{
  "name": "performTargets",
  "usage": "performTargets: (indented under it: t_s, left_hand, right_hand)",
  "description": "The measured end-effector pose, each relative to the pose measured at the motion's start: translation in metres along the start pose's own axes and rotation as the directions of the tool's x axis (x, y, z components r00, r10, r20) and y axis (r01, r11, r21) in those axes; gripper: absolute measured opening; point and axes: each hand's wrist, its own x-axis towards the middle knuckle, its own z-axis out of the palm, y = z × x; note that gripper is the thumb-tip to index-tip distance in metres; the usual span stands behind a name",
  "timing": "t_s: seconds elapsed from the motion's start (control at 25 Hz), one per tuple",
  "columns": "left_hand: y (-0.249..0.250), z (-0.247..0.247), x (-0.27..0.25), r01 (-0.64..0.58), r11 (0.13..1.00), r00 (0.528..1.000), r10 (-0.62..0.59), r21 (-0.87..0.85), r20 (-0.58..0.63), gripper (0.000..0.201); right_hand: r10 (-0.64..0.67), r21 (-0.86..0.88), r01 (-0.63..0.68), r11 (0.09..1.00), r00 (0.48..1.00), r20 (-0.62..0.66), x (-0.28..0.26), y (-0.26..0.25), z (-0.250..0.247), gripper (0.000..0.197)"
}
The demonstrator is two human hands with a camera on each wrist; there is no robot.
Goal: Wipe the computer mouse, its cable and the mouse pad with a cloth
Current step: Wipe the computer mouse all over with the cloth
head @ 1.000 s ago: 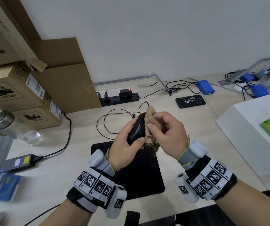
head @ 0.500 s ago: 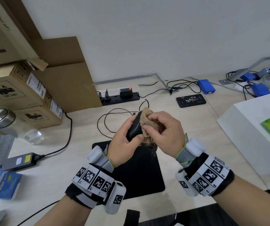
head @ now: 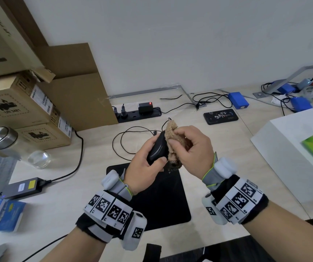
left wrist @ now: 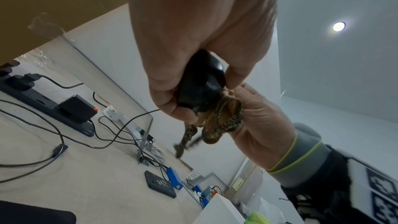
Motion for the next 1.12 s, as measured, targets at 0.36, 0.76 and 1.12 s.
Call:
performTargets:
  t_s: [0.36,0.76,1.12]
  left_hand:
    - [0.004,-0.001,-0.002,0.180,0.878,0.984,-0.168,-0.444,0.067,0.057]
    - [0.014,0.001,-0.004,0.206,0.756,0.978,-0.152,-0.622,0.140,0.057]
    - [0.015,0.000,-0.005,0.106,0.945,0.993,-0.115,-0.310,-0.010,0.054]
  right_hand:
    - [0.070,0.090,-0.067,0.994,0.997,-0.030,0.005,-0.009,-0.002,0.016]
    - [-0.137,-0.018,0.138,0.990,0.990,0.041,-0.006,-0.028,-0.014,0.015]
    - [-0.105,-0.076,0.118,0.990,0.982,0.157,0.000,-0.022,-0.014,0.014]
